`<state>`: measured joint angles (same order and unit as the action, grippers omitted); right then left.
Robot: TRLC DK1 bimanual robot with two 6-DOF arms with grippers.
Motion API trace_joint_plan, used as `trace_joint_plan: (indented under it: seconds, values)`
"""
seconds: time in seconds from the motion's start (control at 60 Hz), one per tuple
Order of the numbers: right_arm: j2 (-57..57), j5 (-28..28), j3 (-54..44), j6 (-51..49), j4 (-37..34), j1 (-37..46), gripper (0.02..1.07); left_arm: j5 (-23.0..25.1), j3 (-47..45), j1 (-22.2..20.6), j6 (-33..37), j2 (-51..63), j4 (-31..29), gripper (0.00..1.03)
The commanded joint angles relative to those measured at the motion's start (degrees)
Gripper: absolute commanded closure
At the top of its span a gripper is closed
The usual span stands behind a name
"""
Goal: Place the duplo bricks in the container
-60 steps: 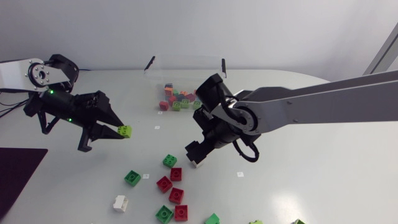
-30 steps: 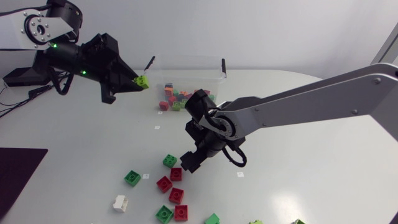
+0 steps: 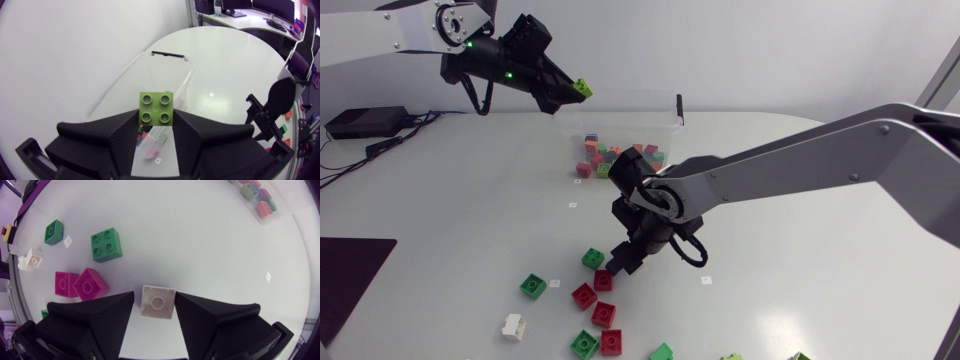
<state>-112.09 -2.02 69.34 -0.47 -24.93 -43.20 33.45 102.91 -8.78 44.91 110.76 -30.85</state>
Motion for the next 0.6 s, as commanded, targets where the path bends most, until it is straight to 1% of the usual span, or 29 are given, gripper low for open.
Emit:
trace_joint_plan:
  seconds: [0.0,0.017,0.033,0.167,0.333,0.367,0.417,0.45,0.467,0.483,0.517,0.583]
  values:
    - [-1.8,-0.7,0.6,-0.5,-1.3,0.0,0.74,-0.5,4.0,-0.7,-3.5,3.7,1.1,0.99]
    - [-1.7,-0.9,0.6,-0.5,-1.4,0.0,0.77,-0.6,4.7,-0.9,-3.9,4.3,1.3,0.99]
    - [-1.6,-0.9,0.5,-0.5,-1.4,0.0,0.77,-0.8,4.9,-1.0,-4.1,4.7,1.4,0.99]
    - [1.2,-1.2,-1.1,-0.8,-2.1,0.6,0.77,-2.4,7.8,-1.6,-5.7,8.4,3.5,0.99]
    - [5.6,-1.3,-3.4,-1.0,-2.8,1.1,0.77,-4.3,12.5,-2.4,-7.1,12.9,4.0,0.99]
    - [6.7,-1.3,-3.6,-1.1,-3.2,1.4,0.77,-5.5,13.7,-2.7,-7.7,14.0,4.6,0.98]
    - [8.1,-1.3,-3.5,-1.4,-3.8,2.0,0.77,-6.6,16.2,-2.9,-9.7,15.7,5.5,0.81]
    - [9.0,-1.3,-3.3,-1.6,-4.3,2.4,0.78,-7.1,17.3,-2.9,-10.3,16.5,5.5,0.65]
    - [9.9,-1.3,-3.2,-1.6,-4.9,2.8,0.78,-8.2,18.1,-3.0,-10.7,17.1,5.5,0.45]
    - [10.4,-1.4,-3.0,-1.8,-5.1,3.1,0.78,-8.8,18.6,-3.1,-10.9,17.4,5.6,0.29]
    - [11.3,-1.4,-2.7,-2.2,-5.4,3.5,0.78,-9.6,18.8,-3.3,-11.6,17.5,5.7,0.04]
    - [12.9,-1.4,-1.9,-2.5,-6.3,4.4,0.78,-9.8,18.5,-3.3,-12.4,16.9,5.9,0.03]
